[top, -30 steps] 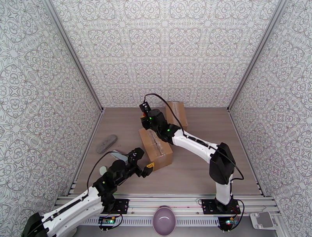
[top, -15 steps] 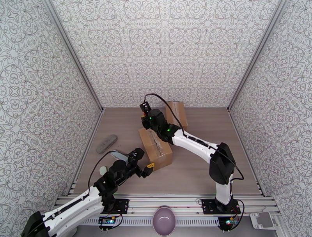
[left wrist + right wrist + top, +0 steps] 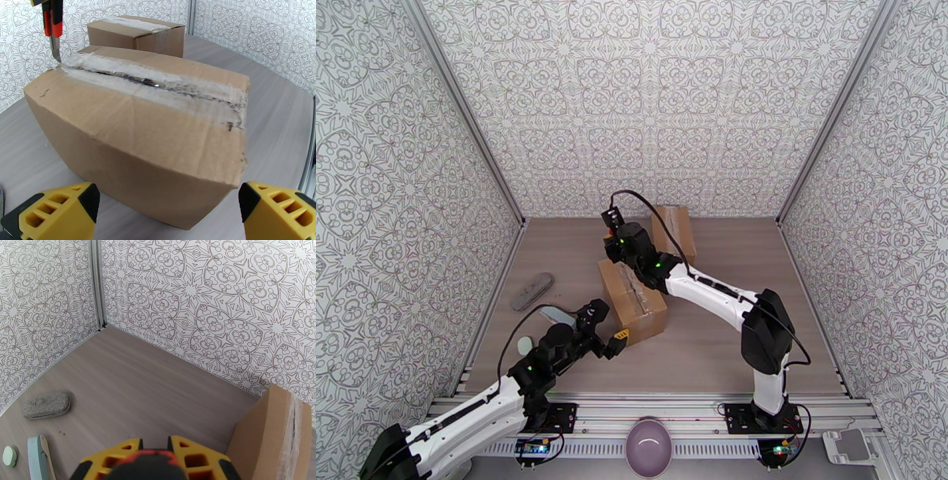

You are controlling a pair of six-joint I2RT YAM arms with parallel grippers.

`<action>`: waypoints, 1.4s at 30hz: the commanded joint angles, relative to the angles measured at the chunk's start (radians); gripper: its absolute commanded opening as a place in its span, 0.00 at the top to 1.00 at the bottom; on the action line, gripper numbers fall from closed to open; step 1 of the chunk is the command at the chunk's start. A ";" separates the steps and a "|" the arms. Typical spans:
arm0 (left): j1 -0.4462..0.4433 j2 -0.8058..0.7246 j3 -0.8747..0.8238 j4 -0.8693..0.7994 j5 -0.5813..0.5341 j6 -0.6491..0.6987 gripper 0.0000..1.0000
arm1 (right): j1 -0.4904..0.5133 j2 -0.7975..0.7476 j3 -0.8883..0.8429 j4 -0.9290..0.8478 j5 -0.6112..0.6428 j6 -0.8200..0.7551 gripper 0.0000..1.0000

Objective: Unpack the express box

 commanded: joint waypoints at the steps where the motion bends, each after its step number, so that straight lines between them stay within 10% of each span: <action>1: -0.013 -0.002 -0.019 0.041 -0.038 -0.007 0.01 | 0.007 -0.050 -0.033 -0.029 0.016 0.042 1.00; 16: -0.035 0.003 -0.020 0.060 -0.071 0.008 0.01 | 0.025 -0.086 -0.063 -0.067 0.062 0.093 1.00; 28: -0.072 -0.120 0.062 -0.199 0.019 0.171 0.01 | 0.025 -0.061 -0.006 -0.129 0.131 0.119 1.00; 42: -0.141 0.068 0.161 -0.061 -0.018 0.461 0.01 | 0.025 -0.057 0.009 -0.150 0.131 0.122 1.00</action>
